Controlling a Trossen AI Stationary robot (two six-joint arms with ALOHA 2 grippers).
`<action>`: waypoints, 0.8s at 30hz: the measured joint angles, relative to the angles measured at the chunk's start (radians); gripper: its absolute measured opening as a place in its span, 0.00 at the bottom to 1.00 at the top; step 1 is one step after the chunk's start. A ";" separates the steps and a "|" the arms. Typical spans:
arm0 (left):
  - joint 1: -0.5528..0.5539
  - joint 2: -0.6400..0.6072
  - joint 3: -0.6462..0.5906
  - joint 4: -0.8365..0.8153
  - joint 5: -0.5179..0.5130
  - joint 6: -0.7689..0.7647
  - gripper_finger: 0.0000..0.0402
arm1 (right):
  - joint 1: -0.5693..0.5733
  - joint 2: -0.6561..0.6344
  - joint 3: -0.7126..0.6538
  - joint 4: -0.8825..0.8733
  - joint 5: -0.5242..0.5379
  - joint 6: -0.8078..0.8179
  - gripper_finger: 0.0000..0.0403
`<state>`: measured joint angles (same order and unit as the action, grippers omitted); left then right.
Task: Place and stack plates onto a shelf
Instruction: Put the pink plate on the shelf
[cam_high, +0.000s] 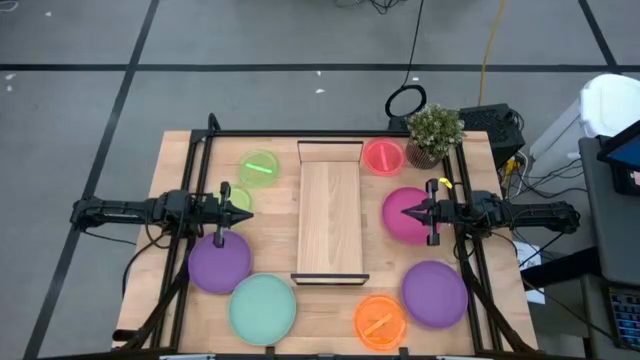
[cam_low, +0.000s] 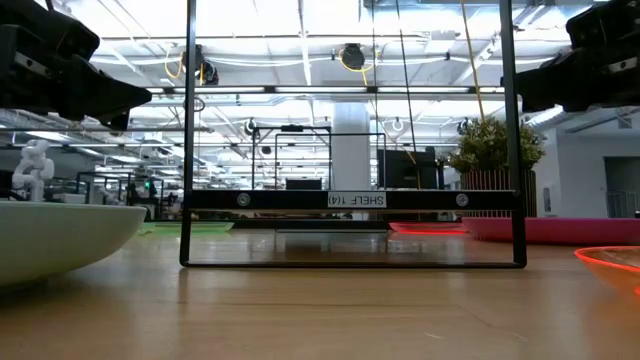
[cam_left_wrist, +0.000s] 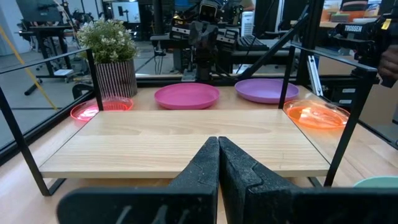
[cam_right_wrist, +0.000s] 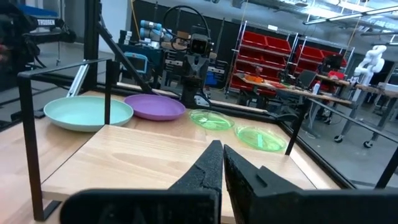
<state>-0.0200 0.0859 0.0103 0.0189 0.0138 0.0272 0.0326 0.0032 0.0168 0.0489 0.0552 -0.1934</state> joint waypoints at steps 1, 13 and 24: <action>0.000 0.000 0.000 0.000 0.000 -0.003 0.01 | 0.000 0.000 0.006 0.005 0.000 0.000 0.00; 0.000 0.000 0.000 0.054 -0.003 0.027 0.01 | 0.002 0.153 0.222 -0.067 -0.002 0.189 0.00; 0.000 0.000 0.000 0.066 -0.003 0.022 0.01 | 0.002 0.446 0.583 -0.171 -0.009 0.147 0.00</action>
<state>-0.0201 0.0860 0.0101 0.0849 0.0113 0.0490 0.0345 0.4490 0.6002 -0.1222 0.0463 -0.0467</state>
